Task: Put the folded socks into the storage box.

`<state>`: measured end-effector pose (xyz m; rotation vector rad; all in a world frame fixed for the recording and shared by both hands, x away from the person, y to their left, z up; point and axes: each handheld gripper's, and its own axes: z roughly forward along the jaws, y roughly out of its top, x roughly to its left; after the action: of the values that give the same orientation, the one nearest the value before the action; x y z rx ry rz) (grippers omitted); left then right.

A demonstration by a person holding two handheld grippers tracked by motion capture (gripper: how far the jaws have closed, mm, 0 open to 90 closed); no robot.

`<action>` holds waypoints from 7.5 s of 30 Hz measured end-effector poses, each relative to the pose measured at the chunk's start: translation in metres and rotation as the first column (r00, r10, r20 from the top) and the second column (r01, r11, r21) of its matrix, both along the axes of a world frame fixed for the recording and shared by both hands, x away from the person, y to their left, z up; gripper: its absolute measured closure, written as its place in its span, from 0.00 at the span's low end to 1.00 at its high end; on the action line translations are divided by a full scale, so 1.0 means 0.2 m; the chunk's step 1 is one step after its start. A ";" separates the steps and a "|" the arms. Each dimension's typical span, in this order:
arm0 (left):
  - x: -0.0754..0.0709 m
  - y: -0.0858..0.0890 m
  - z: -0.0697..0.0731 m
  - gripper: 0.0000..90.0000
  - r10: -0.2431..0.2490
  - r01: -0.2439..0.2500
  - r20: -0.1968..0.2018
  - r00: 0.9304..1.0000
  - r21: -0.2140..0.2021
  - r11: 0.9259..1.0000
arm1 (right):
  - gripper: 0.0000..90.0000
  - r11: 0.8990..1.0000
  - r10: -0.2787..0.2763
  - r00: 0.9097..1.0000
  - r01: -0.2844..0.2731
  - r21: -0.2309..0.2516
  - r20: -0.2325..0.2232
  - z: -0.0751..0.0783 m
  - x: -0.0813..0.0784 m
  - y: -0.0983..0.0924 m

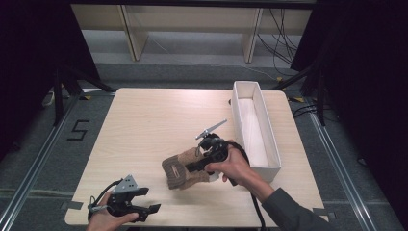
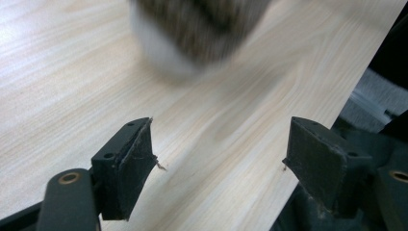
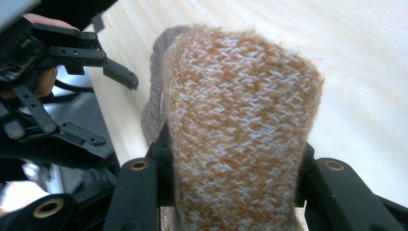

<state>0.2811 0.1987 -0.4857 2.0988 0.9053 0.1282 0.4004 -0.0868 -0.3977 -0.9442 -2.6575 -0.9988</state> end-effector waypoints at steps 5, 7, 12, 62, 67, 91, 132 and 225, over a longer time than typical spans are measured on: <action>0.01 0.02 -0.03 0.29 -0.001 0.001 -0.011 1.000 0.048 0.999 | 0.61 0.998 -0.007 0.999 0.009 -0.069 0.033 0.15 0.04 -0.05; 0.01 0.02 -0.04 0.29 0.007 -0.006 -0.023 1.000 0.037 0.999 | 0.61 0.996 -0.008 0.999 0.012 -0.086 0.045 0.18 0.06 -0.07; 0.02 0.03 -0.03 0.29 0.022 -0.021 -0.016 1.000 0.033 0.999 | 0.61 0.993 0.000 0.997 0.009 -0.120 0.074 0.25 0.10 -0.12; 0.03 0.03 -0.08 0.30 0.012 -0.009 -0.052 0.999 0.049 0.999 | 0.61 0.974 -0.076 0.982 0.110 -0.199 0.174 0.68 0.39 -0.56; 0.03 0.03 -0.08 0.29 0.006 -0.003 -0.055 0.998 0.056 0.998 | 0.61 0.968 -0.114 0.976 0.152 -0.201 0.187 0.72 0.43 -0.66; 0.04 0.04 -0.09 0.30 0.012 -0.007 -0.064 0.998 0.075 0.997 | 0.61 0.886 -0.189 0.944 0.282 -0.367 0.269 0.55 0.71 -0.87; 0.03 0.02 -0.10 0.30 -0.004 0.010 -0.069 0.998 0.088 0.996 | 0.52 0.804 0.283 0.901 -0.037 -0.593 0.328 0.11 0.49 -0.73; 0.00 0.00 -0.06 0.31 -0.028 0.032 -0.048 0.998 0.081 0.996 | 0.78 0.816 0.293 0.954 -0.214 -0.537 0.064 -0.12 0.36 -0.63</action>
<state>0.2817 0.1985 -0.4968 2.1988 0.9100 0.1022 0.4727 -0.2126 -0.4224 -0.5696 -3.1461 -0.2822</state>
